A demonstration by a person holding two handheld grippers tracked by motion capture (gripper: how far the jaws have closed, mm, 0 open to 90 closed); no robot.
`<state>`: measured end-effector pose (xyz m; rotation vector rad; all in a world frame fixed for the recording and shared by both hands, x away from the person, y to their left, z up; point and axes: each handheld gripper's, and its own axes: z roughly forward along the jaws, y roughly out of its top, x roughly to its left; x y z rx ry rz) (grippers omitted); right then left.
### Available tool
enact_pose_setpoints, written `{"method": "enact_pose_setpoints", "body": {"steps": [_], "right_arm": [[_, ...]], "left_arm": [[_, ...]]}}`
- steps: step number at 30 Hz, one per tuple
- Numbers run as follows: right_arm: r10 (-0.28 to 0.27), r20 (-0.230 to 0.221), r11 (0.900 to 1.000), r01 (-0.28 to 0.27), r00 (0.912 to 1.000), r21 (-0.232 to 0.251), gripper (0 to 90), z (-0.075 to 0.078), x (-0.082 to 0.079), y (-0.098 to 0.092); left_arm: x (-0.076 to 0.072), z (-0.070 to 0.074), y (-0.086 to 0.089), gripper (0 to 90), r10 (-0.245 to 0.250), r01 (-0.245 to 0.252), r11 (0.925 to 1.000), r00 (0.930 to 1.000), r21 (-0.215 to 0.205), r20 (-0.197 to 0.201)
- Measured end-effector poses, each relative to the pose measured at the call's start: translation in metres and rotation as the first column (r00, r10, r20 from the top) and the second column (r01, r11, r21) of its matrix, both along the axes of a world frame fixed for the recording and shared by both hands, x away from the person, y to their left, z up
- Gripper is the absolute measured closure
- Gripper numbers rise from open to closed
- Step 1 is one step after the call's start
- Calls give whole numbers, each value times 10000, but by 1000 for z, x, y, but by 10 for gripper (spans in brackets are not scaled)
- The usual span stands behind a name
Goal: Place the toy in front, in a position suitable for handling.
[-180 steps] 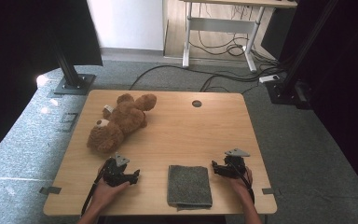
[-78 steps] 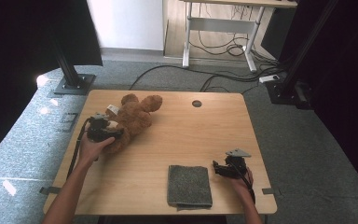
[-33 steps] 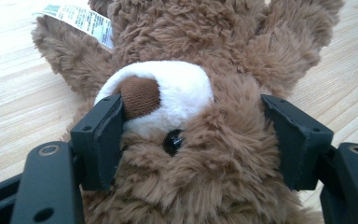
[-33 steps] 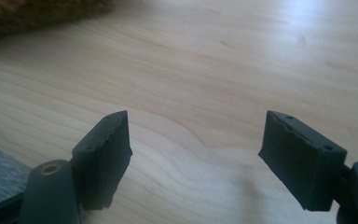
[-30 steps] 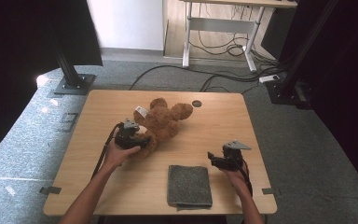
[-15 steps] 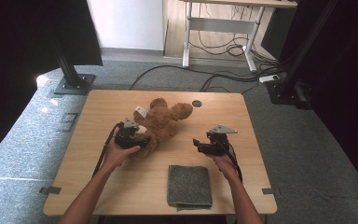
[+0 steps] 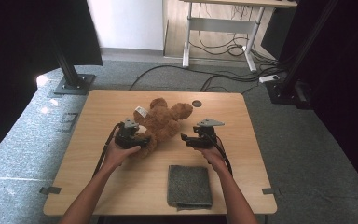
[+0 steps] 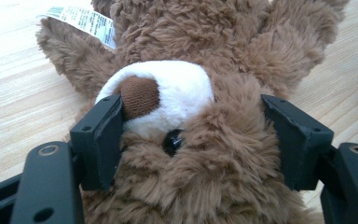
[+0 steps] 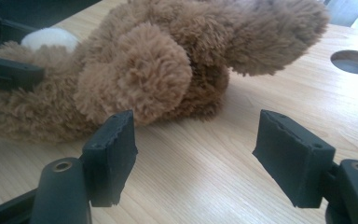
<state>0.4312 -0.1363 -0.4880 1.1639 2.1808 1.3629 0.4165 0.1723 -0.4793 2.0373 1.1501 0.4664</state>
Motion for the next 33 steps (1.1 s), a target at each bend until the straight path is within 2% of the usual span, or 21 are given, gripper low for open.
{"method": "enact_pose_setpoints", "body": {"steps": [8, 15, 20, 26, 28, 31, 33], "right_arm": [[179, -80, 9998, -179, 9998, -46, 287, -4, 2, 8], [397, -212, 9992, -394, 9990, 117, 282, -8, 8, 17], [541, -116, 9984, -539, 9985, 147, 271, -3, 15, 27], [852, -189, 9954, -842, 9962, 450, 268, 2, 27, 39], [909, -203, 9951, -901, 9957, 399, 269, 3, 30, 43], [1020, -286, 9943, -1010, 9944, 354, 298, 3, 34, 49], [1282, -267, 9915, -1275, 9914, 260, 472, 1, 35, 54]], "left_arm": [[0, 0, -1, 262, 42, -42, 10000, 10000, -6, 7], [0, 0, -1, 261, 33, -33, 10000, 10000, 28, -9], [0, 0, -1, 262, 50, -49, 10000, 10000, 31, -16], [0, 0, -1, 262, 46, -46, 10000, 10000, 37, -19], [0, 0, -1, 262, 41, -41, 10000, 10000, 30, -14], [0, 0, -1, 262, 49, -49, 10000, 10000, 32, -11], [0, 0, -1, 262, 59, -59, 10000, 10000, 23, -8]]}}
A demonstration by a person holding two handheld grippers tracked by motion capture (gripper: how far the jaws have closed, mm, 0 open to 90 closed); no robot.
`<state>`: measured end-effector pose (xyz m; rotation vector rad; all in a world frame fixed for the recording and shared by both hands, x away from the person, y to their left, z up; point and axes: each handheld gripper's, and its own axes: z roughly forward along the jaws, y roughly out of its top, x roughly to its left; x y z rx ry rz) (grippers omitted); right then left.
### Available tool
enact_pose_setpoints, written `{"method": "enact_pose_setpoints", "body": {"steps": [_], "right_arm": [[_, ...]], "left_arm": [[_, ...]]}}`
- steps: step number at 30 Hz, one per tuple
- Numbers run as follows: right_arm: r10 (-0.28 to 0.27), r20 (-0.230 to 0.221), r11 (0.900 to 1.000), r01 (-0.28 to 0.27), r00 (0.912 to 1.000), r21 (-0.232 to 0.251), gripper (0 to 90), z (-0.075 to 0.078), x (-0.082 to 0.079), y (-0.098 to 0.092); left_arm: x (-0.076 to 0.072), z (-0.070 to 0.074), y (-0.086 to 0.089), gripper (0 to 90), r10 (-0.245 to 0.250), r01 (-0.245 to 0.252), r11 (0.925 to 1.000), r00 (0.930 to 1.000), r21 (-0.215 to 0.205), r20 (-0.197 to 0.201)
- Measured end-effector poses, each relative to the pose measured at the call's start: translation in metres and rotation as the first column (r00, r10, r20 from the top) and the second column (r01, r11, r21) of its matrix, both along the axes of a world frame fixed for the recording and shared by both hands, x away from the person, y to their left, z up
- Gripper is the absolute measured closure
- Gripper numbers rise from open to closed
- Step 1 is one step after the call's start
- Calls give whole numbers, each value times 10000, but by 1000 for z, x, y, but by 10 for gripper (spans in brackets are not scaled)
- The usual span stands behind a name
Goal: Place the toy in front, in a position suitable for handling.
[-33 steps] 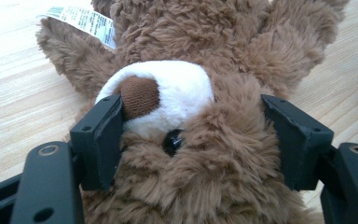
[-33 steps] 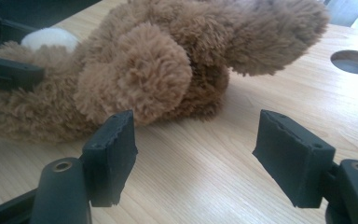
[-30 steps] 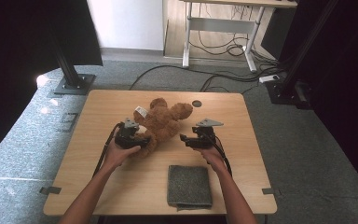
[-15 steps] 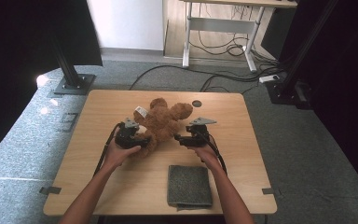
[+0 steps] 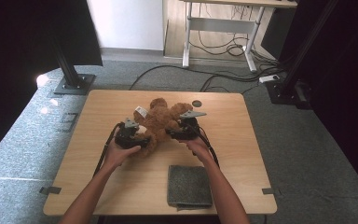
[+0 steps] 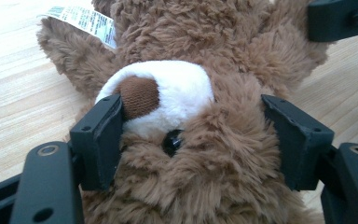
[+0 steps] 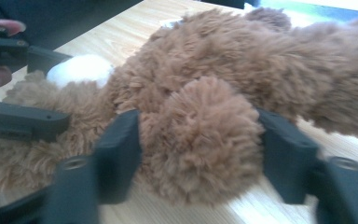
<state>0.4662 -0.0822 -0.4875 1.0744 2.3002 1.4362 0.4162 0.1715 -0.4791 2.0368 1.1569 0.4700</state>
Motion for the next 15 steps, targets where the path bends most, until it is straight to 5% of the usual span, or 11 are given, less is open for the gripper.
{"method": "enact_pose_setpoints", "body": {"steps": [5, 15], "right_arm": [[134, -285, 9999, -136, 9995, -74, 655, -5, 1, -1], [800, 57, 9964, -798, 9968, -281, 746, -7, -17, -2]], "left_arm": [[-1, 0, 1, 262, -43, 43, 10000, 10000, -24, 5], [1, 1, 6, 255, -139, 140, 9999, 9999, -45, 93]]}}
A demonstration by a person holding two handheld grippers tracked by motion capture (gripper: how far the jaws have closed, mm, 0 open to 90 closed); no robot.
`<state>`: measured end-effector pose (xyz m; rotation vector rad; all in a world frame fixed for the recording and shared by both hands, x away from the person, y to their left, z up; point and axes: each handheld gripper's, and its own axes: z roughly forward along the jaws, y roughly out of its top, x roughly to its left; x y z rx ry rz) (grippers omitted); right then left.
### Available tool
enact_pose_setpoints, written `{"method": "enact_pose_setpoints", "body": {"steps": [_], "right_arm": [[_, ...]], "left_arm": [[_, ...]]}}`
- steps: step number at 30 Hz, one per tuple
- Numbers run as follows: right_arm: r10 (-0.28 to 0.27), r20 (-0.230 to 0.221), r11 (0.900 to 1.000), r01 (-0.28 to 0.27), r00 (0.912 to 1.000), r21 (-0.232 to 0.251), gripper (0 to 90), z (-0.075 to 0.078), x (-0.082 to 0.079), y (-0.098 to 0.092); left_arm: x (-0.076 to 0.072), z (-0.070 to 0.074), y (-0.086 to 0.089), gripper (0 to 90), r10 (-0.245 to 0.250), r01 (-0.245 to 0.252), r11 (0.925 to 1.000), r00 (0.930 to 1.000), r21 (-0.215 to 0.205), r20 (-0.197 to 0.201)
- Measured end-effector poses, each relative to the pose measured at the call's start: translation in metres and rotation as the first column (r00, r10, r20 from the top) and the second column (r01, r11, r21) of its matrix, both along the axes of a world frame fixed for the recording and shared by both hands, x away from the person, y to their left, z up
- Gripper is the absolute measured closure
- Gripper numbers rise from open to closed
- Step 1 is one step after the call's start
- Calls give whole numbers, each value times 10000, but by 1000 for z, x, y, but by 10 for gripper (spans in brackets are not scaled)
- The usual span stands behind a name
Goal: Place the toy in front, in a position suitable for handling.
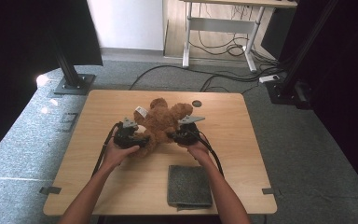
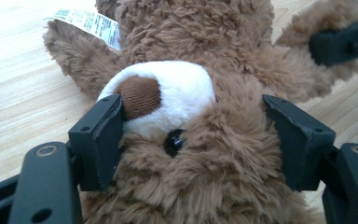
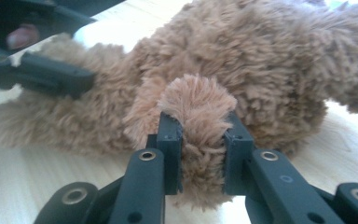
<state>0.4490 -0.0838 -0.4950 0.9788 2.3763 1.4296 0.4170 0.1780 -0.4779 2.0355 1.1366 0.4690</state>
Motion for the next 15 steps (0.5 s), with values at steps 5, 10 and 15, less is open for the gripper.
{"method": "enact_pose_setpoints", "body": {"steps": [5, 10, 15], "right_arm": [[96, -74, 9997, -94, 9999, 244, 758, -6, -11, -3], [240, -71, 9991, -237, 9997, 342, 764, -8, -23, -5], [202, -144, 9993, -197, 9997, 322, 767, -10, -37, -6]], "left_arm": [[-1, 0, 1, 246, -156, 155, 9998, 9998, 89, 90], [1, 1, 1, 244, -277, 272, 9993, 9994, 247, 198], [1, 2, -2, 230, -429, 416, 9977, 9988, 530, 238]]}}
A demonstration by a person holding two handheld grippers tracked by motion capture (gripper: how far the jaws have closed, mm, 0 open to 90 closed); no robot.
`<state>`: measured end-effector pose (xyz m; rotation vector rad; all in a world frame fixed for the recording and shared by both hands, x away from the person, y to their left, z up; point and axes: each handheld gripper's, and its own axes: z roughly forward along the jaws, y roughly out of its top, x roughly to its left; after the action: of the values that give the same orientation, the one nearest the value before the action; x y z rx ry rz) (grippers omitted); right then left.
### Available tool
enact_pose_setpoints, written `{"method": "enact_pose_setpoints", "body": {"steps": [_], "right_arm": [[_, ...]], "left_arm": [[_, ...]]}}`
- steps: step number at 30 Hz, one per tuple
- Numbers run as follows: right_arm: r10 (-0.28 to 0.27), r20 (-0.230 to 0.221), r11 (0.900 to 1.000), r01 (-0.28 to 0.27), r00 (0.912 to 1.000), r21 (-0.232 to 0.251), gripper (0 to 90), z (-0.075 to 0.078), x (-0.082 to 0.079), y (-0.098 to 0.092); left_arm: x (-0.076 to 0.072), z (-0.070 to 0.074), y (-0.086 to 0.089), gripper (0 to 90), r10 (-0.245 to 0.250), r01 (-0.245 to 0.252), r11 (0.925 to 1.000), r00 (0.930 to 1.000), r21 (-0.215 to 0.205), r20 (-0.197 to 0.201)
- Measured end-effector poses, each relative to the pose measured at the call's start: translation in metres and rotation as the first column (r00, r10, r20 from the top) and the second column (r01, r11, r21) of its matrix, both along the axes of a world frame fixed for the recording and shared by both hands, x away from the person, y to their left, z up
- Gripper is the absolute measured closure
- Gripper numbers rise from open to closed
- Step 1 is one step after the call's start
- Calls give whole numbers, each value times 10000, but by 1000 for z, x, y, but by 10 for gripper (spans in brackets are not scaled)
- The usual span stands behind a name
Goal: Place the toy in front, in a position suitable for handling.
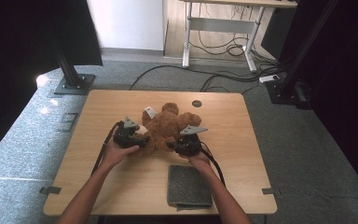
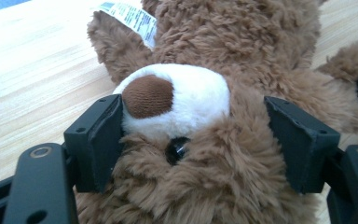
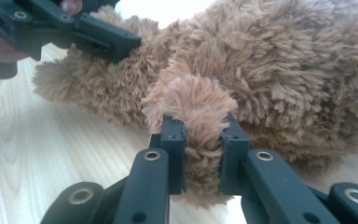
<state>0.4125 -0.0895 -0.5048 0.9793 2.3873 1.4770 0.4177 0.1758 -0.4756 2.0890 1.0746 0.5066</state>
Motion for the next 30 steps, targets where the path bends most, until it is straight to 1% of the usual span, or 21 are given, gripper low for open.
{"method": "enact_pose_setpoints", "body": {"steps": [4, 5, 6, 7, 8, 10, 11, 12, 13, 15, 16, 18, 19, 23, 24, 25, 26, 27, 28, 29, 30], "right_arm": [[-77, -21, 10000, 77, 10000, -4, 766, -2, -6, -2], [-204, -131, 9998, 205, 9997, 66, 764, -4, -6, -5], [-204, -131, 9998, 205, 9997, 66, 764, -4, -6, -5], [-317, -226, 9995, 319, 9992, 77, 761, -6, -6, -9], [-317, -226, 9995, 319, 9992, 77, 761, -6, -6, -9], [-425, -278, 9991, 427, 9987, 67, 758, -7, -6, -12], [-512, -330, 9987, 512, 9981, -2, 754, -8, -6, -15], [-512, -330, 9987, 512, 9981, -2, 754, -8, -6, -15], [-612, -426, 9981, 613, 9972, 20, 749, -9, -5, -16], [-696, -481, 9976, 698, 9964, 23, 747, -10, -5, -16], [-726, -497, 9973, 729, 9961, 38, 747, -10, -5, -15], [-737, -521, 9972, 741, 9959, 56, 747, -10, -5, -15], [-732, -531, 9973, 737, 9959, 71, 747, -10, -5, -14], [-640, -555, 9978, 647, 9964, 116, 750, -11, -7, -15], [-640, -555, 9978, 647, 9964, 116, 750, -11, -7, -15], [-542, -527, 9984, 548, 9971, 102, 752, -12, -8, -15], [-542, -527, 9984, 548, 9971, 102, 752, -12, -8, -15], [-610, -561, 9981, 612, 9966, 17, 754, -12, -10, -15], [-610, -561, 9981, 612, 9966, 17, 754, -12, -10, -15], [-667, -568, 9978, 665, 9962, -58, 755, -12, -12, -15], [-646, -562, 9979, 643, 9963, -64, 755, -12, -13, -15]], "left_arm": [[-5, 3, -4, 224, -70, 68, 9999, 9999, 159, 126], [-8, 5, -5, 224, -70, 66, 9998, 9998, 186, 180], [-12, 7, -5, 224, -99, 96, 9998, 9998, 162, 199], [-23, 13, -2, 230, -156, 156, 9999, 9997, -13, 168], [-23, 13, -2, 232, -156, 156, 9999, 9997, -13, 168], [-33, 16, 3, 230, -175, 176, 9998, 9998, -135, 64], [-41, 15, 9, 222, -67, 67, 9999, 10000, -94, 22], [-41, 15, 9, 217, -67, 67, 9999, 10000, -94, 22], [-47, 12, 14, 214, 121, -120, 9999, 9999, -116, 47], [-49, 10, 16, 198, 174, -174, 9998, 9998, -120, -7], [-50, 4, 15, 188, 167, -170, 9998, 9995, -101, -275], [-51, 2, 14, 160, 154, -158, 9998, 9992, -79, -375], [-50, -4, 10, 148, 218, -210, 9997, 9985, 154, -504], [-46, -9, 5, 136, 398, -387, 9990, 9980, 228, -497], [-44, -10, 4, 136, 442, -428, 9987, 9979, 286, -480], [-40, -10, 2, 139, 455, -433, 9979, 9979, 490, -457], [-40, -10, 2, 139, 455, -433, 9979, 9979, 490, -457], [-34, -11, 0, 137, 385, -350, 9971, 9980, 670, -506], [-34, -11, 0, 135, 385, -350, 9971, 9980, 670, -506], [-27, -12, 0, 132, 365, -319, 9969, 9973, 717, -632], [-21, -14, 1, 125, 356, -304, 9976, 9958, 619, -848]]}}
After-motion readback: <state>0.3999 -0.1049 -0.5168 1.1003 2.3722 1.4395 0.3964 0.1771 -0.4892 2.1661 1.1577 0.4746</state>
